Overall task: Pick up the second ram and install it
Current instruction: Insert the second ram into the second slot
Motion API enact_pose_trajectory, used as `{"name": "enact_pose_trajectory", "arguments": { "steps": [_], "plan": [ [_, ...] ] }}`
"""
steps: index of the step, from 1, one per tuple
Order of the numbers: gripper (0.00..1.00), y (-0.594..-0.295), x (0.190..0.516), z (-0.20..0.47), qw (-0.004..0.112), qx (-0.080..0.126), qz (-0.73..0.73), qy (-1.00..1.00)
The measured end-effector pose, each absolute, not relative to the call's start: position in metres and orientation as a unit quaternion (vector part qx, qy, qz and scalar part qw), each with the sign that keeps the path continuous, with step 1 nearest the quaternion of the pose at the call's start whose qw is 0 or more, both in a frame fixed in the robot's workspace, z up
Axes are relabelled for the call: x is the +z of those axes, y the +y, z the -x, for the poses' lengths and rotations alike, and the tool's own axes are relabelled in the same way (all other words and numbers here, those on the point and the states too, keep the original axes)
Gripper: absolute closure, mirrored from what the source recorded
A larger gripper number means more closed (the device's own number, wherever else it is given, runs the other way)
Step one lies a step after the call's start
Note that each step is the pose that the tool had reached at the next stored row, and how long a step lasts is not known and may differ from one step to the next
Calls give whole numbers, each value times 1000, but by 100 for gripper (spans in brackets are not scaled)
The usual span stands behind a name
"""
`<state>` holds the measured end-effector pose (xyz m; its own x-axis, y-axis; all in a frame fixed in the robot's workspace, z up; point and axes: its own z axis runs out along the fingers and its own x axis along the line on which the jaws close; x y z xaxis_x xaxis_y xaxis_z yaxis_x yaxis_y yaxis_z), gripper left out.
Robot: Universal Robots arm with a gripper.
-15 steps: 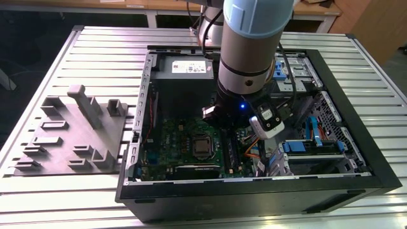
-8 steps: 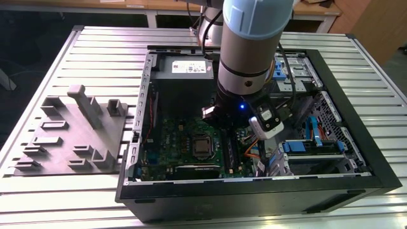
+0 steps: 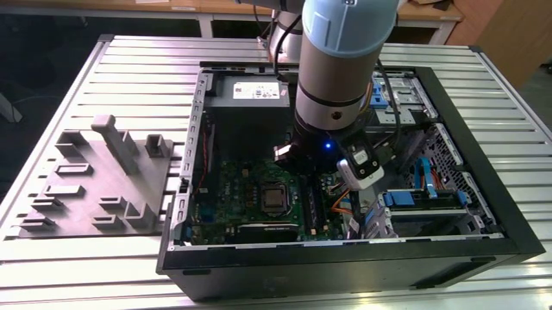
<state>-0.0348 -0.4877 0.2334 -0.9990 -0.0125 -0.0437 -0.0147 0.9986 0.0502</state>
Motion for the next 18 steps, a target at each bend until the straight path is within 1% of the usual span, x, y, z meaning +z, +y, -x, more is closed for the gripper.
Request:
{"name": "enact_pose_trajectory", "arguments": {
  "steps": [18],
  "plan": [
    [89,-488,230,36,22,25,7,999]
  ]
}}
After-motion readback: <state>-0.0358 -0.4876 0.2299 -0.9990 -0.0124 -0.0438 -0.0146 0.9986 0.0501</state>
